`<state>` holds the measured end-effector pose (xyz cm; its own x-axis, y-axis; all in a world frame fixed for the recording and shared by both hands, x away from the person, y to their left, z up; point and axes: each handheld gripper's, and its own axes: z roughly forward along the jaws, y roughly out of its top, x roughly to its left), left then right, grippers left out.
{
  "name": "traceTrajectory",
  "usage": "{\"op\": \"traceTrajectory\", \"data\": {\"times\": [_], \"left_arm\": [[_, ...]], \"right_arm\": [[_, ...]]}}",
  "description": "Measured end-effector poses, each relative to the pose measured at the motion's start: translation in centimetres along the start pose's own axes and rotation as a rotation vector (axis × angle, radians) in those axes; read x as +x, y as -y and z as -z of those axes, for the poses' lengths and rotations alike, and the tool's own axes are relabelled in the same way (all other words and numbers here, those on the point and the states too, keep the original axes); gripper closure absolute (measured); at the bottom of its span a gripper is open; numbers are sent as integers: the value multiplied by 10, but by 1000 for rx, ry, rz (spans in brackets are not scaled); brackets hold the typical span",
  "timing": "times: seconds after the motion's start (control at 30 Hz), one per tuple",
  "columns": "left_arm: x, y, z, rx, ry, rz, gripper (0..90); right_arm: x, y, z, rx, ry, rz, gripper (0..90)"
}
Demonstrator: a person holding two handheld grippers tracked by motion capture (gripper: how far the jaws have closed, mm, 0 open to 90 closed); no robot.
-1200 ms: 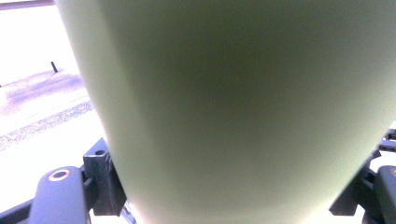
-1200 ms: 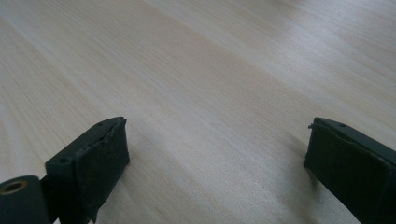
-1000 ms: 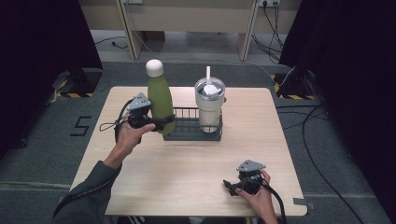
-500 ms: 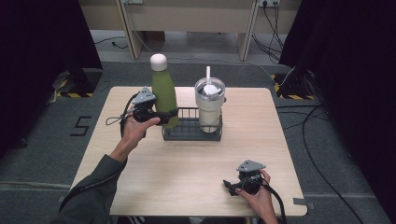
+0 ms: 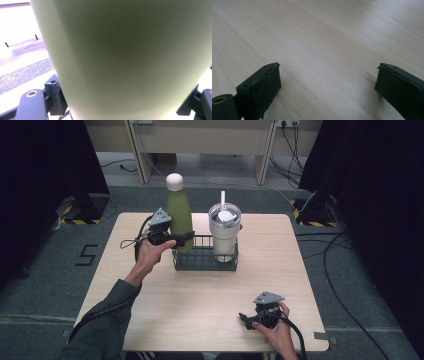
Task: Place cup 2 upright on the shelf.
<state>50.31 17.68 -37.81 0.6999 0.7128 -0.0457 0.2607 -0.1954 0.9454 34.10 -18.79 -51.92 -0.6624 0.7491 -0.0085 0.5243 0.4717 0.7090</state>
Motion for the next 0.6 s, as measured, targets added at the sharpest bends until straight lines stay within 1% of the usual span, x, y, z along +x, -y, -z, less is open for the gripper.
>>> {"op": "traceTrajectory", "data": {"times": [0.27,0.6], "left_arm": [[2,4,-15,5,-6,10,207],[5,13,-26,7,-6,22,207]], "right_arm": [[0,0,0,0,0,0,63],[0,0,0,0,0,0,63]]}}
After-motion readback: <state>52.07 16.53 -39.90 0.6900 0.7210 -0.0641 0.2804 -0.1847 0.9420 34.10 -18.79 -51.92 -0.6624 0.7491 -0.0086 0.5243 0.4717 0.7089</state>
